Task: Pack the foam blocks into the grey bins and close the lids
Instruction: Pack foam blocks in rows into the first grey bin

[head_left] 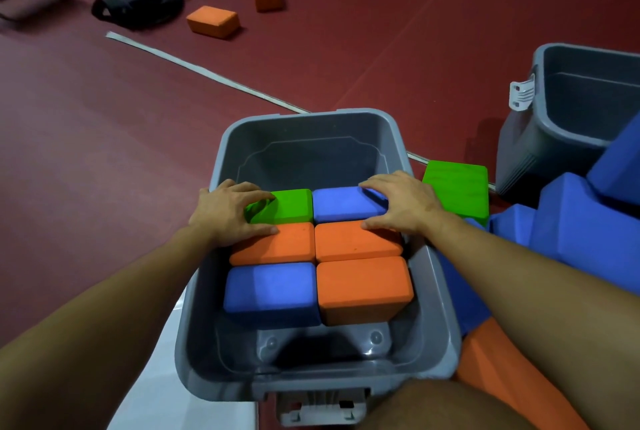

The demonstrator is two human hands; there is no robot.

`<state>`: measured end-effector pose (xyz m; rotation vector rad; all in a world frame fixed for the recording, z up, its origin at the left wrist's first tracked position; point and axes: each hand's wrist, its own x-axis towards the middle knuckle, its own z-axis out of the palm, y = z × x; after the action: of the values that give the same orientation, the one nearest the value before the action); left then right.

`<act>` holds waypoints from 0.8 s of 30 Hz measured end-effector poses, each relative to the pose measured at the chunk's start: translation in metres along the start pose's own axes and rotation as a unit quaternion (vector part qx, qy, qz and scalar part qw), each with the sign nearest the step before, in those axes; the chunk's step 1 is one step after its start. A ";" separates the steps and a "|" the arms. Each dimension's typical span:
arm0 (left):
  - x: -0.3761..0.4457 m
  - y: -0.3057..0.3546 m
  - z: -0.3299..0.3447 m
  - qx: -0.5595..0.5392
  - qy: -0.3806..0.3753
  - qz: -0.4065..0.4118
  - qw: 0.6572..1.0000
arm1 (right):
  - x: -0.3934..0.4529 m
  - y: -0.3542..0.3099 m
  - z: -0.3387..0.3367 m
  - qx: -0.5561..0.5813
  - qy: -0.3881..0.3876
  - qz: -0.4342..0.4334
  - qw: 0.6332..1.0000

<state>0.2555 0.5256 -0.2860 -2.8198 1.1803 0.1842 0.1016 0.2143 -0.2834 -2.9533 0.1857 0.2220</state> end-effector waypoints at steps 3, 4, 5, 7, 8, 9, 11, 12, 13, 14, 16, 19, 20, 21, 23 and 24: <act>-0.002 0.001 0.000 -0.005 0.012 0.006 1.000 | -0.002 0.000 0.000 -0.010 0.003 0.002 1.000; -0.003 0.001 0.000 -0.007 0.015 0.007 1.000 | -0.003 0.000 0.000 -0.014 0.002 0.005 1.000; -0.004 0.002 0.000 -0.008 0.017 0.007 1.000 | -0.005 0.000 0.000 -0.016 0.001 0.007 1.000; -0.007 0.004 0.000 -0.011 0.020 0.005 1.000 | -0.011 0.000 0.000 -0.021 -0.005 0.008 1.000; -0.010 0.004 0.001 -0.017 0.024 0.005 1.000 | -0.015 -0.001 0.001 -0.021 -0.007 0.008 1.000; -0.013 0.004 0.003 -0.024 0.028 0.005 0.999 | -0.018 -0.002 0.002 -0.020 -0.009 0.008 1.000; -0.020 0.004 0.006 -0.032 0.032 0.006 0.999 | -0.025 -0.004 0.003 -0.018 -0.009 0.005 1.000; -0.024 0.004 0.007 -0.033 0.034 0.005 0.999 | -0.027 -0.006 0.004 -0.018 -0.007 0.002 1.000; -0.028 0.003 0.008 -0.034 0.037 0.005 0.999 | -0.029 -0.008 0.004 -0.019 -0.005 -0.002 1.000; -0.032 0.002 0.008 -0.037 0.041 0.005 0.998 | -0.030 -0.009 0.004 -0.019 -0.002 -0.006 1.000; -0.036 0.002 0.008 -0.037 0.037 0.004 0.999 | -0.030 -0.012 0.004 -0.021 -0.002 -0.009 1.000; -0.037 0.008 0.007 -0.002 0.007 -0.015 1.000 | -0.030 -0.012 0.005 -0.016 -0.001 -0.007 1.000; -0.037 0.010 0.007 0.004 0.003 -0.023 1.000 | -0.029 -0.012 0.006 -0.012 0.003 -0.007 1.000; -0.037 0.011 0.006 0.006 -0.002 -0.029 1.000 | -0.029 -0.011 0.005 -0.006 0.007 -0.008 1.000; -0.036 0.013 0.002 -0.002 -0.019 -0.041 0.999 | -0.029 -0.010 0.006 0.007 0.019 -0.011 1.000; -0.035 0.015 0.000 -0.013 -0.032 -0.048 0.998 | -0.030 -0.010 0.007 0.018 0.030 -0.011 0.999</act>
<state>0.2208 0.5396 -0.2816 -2.8612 1.0336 0.2837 0.0723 0.2289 -0.2833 -2.9265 0.1627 0.1247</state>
